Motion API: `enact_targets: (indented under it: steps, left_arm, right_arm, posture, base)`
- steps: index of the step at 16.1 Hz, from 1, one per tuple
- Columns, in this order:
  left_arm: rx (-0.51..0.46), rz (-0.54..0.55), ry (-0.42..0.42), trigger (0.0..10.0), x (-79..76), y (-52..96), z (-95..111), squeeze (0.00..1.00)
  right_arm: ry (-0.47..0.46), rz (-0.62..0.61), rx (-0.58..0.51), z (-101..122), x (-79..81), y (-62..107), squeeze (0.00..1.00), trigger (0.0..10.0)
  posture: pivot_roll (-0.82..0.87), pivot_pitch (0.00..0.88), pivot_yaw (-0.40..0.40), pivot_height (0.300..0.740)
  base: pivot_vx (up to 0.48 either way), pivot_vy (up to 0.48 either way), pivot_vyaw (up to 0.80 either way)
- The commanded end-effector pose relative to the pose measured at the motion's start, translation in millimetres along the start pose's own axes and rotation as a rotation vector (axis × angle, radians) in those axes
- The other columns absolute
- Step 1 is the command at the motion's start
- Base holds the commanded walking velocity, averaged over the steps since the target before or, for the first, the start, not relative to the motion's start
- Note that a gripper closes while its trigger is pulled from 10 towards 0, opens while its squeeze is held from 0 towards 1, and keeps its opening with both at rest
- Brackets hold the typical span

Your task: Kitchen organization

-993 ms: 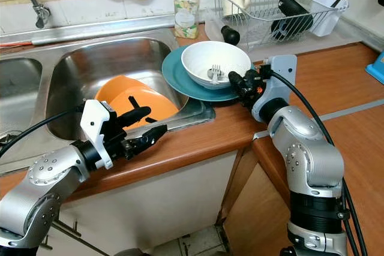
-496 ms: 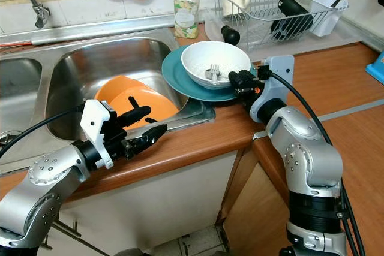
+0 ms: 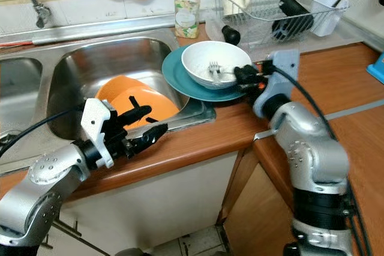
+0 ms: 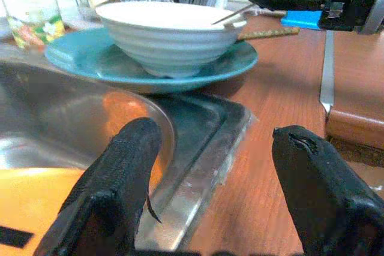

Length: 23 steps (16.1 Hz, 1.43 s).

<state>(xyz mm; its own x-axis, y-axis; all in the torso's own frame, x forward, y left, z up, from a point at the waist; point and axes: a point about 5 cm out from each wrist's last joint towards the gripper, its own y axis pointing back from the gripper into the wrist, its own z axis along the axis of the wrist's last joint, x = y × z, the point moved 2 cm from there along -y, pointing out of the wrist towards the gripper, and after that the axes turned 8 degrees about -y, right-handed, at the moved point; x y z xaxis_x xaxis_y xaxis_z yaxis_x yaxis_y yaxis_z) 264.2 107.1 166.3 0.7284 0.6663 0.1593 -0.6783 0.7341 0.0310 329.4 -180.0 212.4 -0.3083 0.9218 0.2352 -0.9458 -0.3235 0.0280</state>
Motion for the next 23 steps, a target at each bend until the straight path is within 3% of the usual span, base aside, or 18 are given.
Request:
enact_targets:
  steps: [1, 4, 9, 11, 13, 17, 19, 20, 21, 23]
  left_arm:
    - [0.002, -0.005, -0.032, 10.0, 1.0, -2.3, 2.5, 0.0]
    - [0.038, -0.017, -0.096, 10.0, 2.7, -2.9, 0.2, 0.0]
    - [-0.003, 0.026, -0.179, 10.0, 11.0, -7.8, 10.2, 0.0]
    - [-0.057, 0.034, -0.233, 10.0, 12.4, -15.2, 18.4, 0.0]
    - [-0.1, 0.028, -0.306, 10.0, 12.0, -22.5, 27.1, 0.0]
    - [-0.143, 0.078, -0.504, 10.0, 25.1, -39.5, 39.3, 0.0]
    - [-0.153, 0.08, -0.538, 9.9, 27.7, -44.5, 40.7, 0.0]
    - [-0.167, 0.082, -0.573, 4.0, 29.7, -49.4, 44.0, 0.0]
    - [-0.168, 0.08, -0.584, 3.8, 30.1, -50.8, 44.3, 0.0]
    - [-0.162, 0.07, -0.619, 1.1, 31.5, -54.9, 42.7, 0.0]
  right_arm:
    - [0.072, 0.005, -0.054, 19.1, 2.2, 1.3, 0.0, 0.0]
    - [0.19, 0.033, -0.039, 25.9, 6.1, 2.2, 0.0, 0.0]
    - [0.25, 0.051, -0.099, 40.9, 14.8, 0.8, 0.0, 0.0]
    - [0.115, 0.133, -0.149, 49.4, 30.8, 0.8, 0.0, 0.0]
    - [0.076, 0.233, -0.133, 47.6, 49.2, 1.5, 0.0, 0.0]
    - [0.104, 0.415, -0.025, 25.7, 82.4, 6.9, 0.0, 0.0]
    - [0.101, 0.426, -0.002, 21.8, 86.7, 7.2, 0.0, 0.0]
    - [0.097, 0.431, 0.009, 20.2, 90.2, 6.7, 0.0, 0.0]
    - [0.097, 0.433, 0.011, 19.9, 91.1, 6.7, 0.0, 0.0]
    - [0.091, 0.449, 0.015, 19.2, 95.4, 7.2, 0.0, 0.0]
  posture:
    - [-0.04, 0.0, 0.033, 0.74]
    - [-0.04, 0.0, 0.034, 0.74]
    - [-0.03, 0.0, 0.034, 0.74]
    - [-0.04, 0.0, 0.031, 0.74]
    - [-0.04, 0.0, 0.033, 0.74]
    - [-0.04, 0.0, 0.033, 0.74]
    - [-0.04, 0.0, 0.033, 0.74]
    - [-0.05, 0.0, 0.038, 0.74]
    - [-0.05, 0.0, 0.038, 0.74]
    - [-0.05, 0.0, 0.041, 0.74]
  base:
    - [0.0, 0.0, 0.0]
    - [0.0, 0.0, 0.0]
    - [0.0, 0.0, 0.0]
    - [0.0, 0.0, 0.0]
    - [0.0, 0.0, 0.0]
    - [0.0, 0.0, 0.0]
    - [0.0, 0.0, 0.0]
    - [0.0, 0.0, 0.0]
    - [0.0, 0.0, 0.0]
    - [0.0, 0.0, 0.0]
